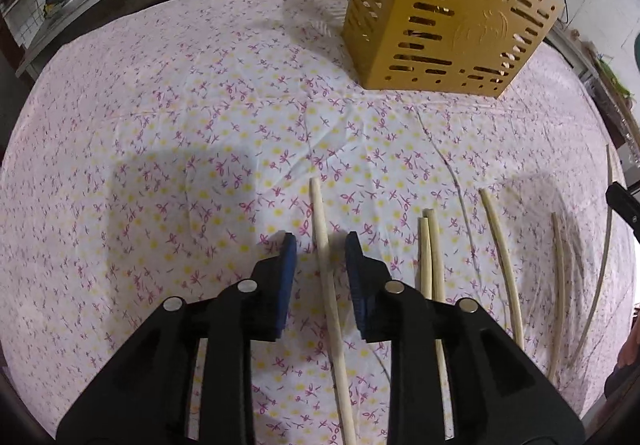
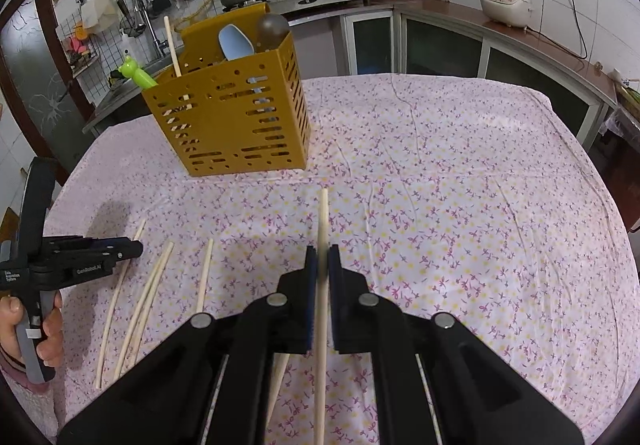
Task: Organize utensils
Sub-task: 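Carry both held chopsticks upright over the yellow holder with both tools, then lower the chopstick into the holder with the right tool while the left tool lowers its own, then open both tools to release the chopsticks into the yellow holder, then grasp another chopstick with the right tool while the left tool grasps one too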
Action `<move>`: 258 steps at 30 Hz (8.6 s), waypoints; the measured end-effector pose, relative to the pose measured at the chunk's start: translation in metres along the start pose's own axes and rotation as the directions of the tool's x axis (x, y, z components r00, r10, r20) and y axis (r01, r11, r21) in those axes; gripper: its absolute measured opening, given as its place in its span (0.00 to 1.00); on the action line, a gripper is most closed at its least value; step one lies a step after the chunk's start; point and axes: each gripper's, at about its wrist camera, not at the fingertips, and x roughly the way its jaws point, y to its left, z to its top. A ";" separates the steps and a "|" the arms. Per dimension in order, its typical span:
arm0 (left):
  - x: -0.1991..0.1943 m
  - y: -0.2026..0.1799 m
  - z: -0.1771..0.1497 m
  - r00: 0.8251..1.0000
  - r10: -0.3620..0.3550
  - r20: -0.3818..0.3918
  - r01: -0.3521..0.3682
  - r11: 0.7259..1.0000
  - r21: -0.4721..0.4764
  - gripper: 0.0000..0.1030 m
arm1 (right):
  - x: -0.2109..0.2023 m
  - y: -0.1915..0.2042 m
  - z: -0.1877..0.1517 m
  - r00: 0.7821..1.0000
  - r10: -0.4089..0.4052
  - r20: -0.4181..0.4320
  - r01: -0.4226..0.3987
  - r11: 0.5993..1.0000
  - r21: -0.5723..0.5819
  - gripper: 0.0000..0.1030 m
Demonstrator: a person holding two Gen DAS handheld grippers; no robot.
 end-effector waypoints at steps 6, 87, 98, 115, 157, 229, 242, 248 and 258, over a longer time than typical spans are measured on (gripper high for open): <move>0.003 0.004 0.007 1.000 0.009 -0.008 -0.009 1.000 -0.002 0.05 | 0.003 -0.001 -0.001 1.000 -0.002 -0.007 0.002 1.000 0.010 0.06; -0.207 -0.043 0.100 0.678 -0.172 0.715 0.136 0.985 0.107 0.04 | -0.103 0.042 0.160 0.924 0.057 0.379 -0.028 0.996 -0.081 0.06; -0.230 -0.057 0.134 0.593 -0.193 0.782 0.145 0.981 0.132 0.04 | -0.110 0.051 0.189 0.914 0.054 0.403 -0.021 0.996 -0.086 0.06; -0.161 -0.066 0.171 0.512 -0.174 0.841 0.126 0.984 0.127 0.04 | -0.072 0.051 0.210 0.929 0.054 0.367 -0.020 0.995 -0.095 0.06; -0.101 -0.061 0.179 0.611 -0.136 0.780 0.084 0.991 0.107 0.04 | -0.010 0.049 0.177 0.967 0.052 0.248 -0.028 0.995 -0.100 0.06; -0.032 -0.034 -0.068 0.995 -0.073 0.067 0.067 0.994 0.089 0.23 | 0.011 0.038 -0.076 0.979 -0.064 -0.195 0.069 0.997 0.021 0.13; -0.025 -0.047 -0.053 0.998 -0.048 -0.040 0.054 0.988 0.147 0.24 | 0.028 0.030 -0.050 0.929 -0.013 -0.370 0.005 1.000 -0.023 0.13; -0.017 -0.049 -0.050 0.997 -0.049 -0.062 0.057 0.987 0.152 0.25 | 0.035 0.030 -0.041 0.910 -0.015 -0.415 -0.006 0.999 -0.048 0.12; -0.003 -0.071 -0.025 0.995 0.030 -0.093 -0.007 0.970 0.242 0.13 | 0.056 0.037 -0.016 0.854 -0.016 -0.520 -0.020 0.998 -0.062 0.10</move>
